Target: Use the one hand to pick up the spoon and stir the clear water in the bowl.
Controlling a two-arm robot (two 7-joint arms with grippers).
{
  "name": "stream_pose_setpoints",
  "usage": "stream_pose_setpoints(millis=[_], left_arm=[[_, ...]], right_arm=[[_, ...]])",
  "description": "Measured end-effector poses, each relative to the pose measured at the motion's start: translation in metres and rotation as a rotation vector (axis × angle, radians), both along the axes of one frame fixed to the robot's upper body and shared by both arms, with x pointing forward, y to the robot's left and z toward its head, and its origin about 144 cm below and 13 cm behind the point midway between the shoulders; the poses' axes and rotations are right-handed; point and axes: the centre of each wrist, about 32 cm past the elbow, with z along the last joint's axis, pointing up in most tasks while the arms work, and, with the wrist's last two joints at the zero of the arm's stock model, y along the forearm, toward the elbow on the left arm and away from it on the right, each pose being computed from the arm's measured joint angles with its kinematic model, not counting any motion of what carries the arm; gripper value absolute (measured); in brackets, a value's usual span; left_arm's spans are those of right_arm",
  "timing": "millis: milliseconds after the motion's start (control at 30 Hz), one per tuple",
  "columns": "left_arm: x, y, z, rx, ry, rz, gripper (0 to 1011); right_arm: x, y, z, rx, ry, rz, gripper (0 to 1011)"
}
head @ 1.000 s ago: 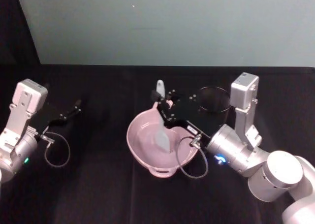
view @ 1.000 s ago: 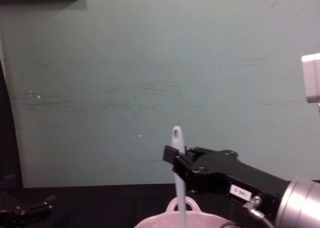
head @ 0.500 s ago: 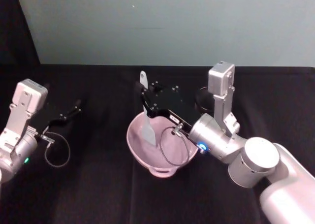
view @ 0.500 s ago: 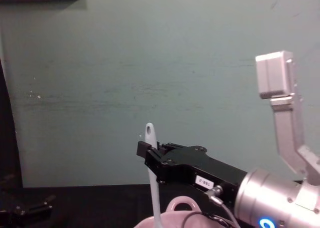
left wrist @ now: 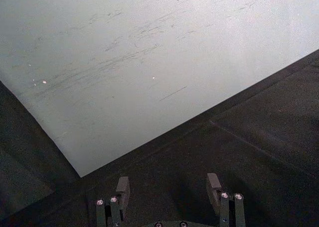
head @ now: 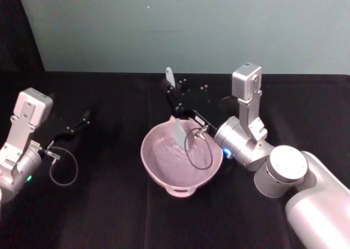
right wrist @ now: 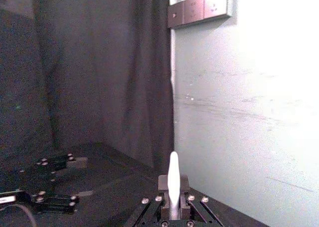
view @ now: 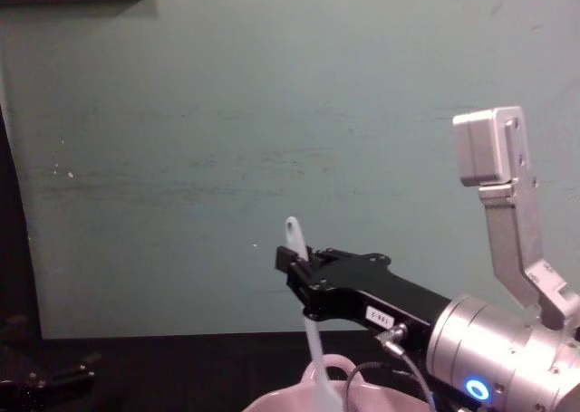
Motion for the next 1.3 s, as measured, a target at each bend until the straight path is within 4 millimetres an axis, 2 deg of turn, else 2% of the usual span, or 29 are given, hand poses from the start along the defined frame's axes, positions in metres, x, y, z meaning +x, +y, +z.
stream_pose_setpoints(millis=[233, 533, 1000, 1300], left_arm=[[0.000, 0.000, 0.000, 0.000, 0.000, 0.000, 1011], [0.000, 0.000, 0.000, 0.000, 0.000, 0.000, 1011], [0.000, 0.000, 0.000, 0.000, 0.000, 0.000, 1011], [0.000, 0.000, 0.000, 0.000, 0.000, 0.000, 1011]], right_arm=[[-0.005, -0.013, 0.002, -0.004, -0.016, -0.032, 117], [-0.022, -0.034, 0.010, -0.020, 0.009, -0.024, 116], [-0.047, -0.077, 0.036, -0.115, 0.083, 0.013, 117], [-0.056, -0.093, 0.051, -0.175, 0.124, 0.030, 116]])
